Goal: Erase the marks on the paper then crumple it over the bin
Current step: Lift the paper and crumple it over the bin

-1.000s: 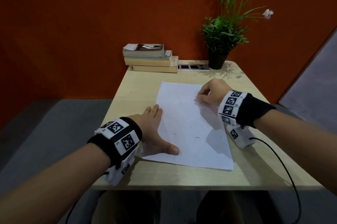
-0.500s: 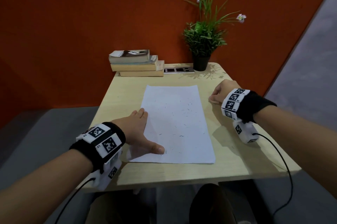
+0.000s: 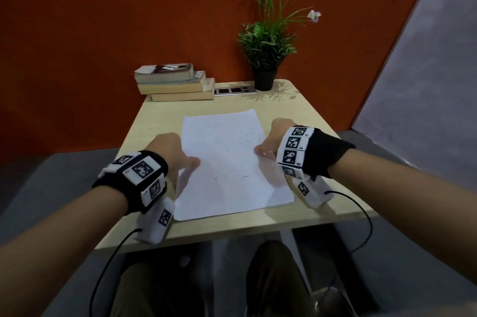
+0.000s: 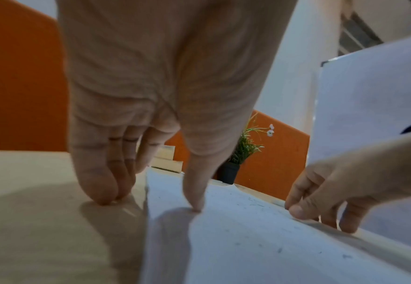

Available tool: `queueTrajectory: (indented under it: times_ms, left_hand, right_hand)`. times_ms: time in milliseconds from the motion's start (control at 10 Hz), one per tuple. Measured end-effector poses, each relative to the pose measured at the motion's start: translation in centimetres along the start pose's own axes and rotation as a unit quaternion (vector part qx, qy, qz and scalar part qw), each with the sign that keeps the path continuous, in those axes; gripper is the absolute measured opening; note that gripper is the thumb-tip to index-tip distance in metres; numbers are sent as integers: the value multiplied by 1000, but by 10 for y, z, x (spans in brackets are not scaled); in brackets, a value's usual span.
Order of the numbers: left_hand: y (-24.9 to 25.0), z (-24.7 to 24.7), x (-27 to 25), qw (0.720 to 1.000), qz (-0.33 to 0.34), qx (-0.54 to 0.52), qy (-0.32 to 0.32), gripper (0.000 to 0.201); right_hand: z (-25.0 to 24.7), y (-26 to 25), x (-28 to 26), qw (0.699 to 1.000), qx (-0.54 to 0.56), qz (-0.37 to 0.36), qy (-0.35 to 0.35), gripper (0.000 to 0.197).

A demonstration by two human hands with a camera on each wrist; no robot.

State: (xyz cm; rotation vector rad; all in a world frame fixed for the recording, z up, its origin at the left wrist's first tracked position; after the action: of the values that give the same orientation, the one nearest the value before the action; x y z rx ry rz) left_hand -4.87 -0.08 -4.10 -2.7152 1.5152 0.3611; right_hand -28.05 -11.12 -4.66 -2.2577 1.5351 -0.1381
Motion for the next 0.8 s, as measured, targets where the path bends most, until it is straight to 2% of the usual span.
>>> queueTrajectory:
  times_ms: [100,200,300,400,500,600,800]
  left_hand:
    - [3,7,-1,997,-46,-41,-38,50]
    - [5,8,-12,994,-59,-52,-77,42]
    - [12,14,-18,992,-29,-99,-68,39]
    - [21,25,-31,984,19,-159,-84,42]
    - [30,35,-55,971,55,-213,-98,17]
    - [43,43,-86,958,93,-251,-105,8]
    - [72,59,-137,942,131,-284,-125,8]
  right_hand:
    - [2,1,-15,999,27,-5,24,26]
    - [1,3,-25,999,35,4,16,24]
    - [1,11,-36,1000,23,16,11,29]
    - [3,26,-58,999,-8,30,-27,33]
    - [-1,50,-90,998,35,46,-3,27]
    - [-5,75,-130,995,77,62,21,16]
    - [-7,114,-206,979,177,82,55,10]
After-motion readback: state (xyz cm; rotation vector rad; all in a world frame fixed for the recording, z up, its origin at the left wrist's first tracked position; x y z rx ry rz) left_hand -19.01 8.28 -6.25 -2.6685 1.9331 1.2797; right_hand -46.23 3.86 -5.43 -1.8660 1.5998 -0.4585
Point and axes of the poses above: each hand's wrist, its own x-axis towards the middle knuckle, its own z-axis out of the palm, y = z × x, the point moved 5 cm from there along x, towards the middle knuckle, and after that the axes turned 9 degrees about -z, right-handed, at the moved point
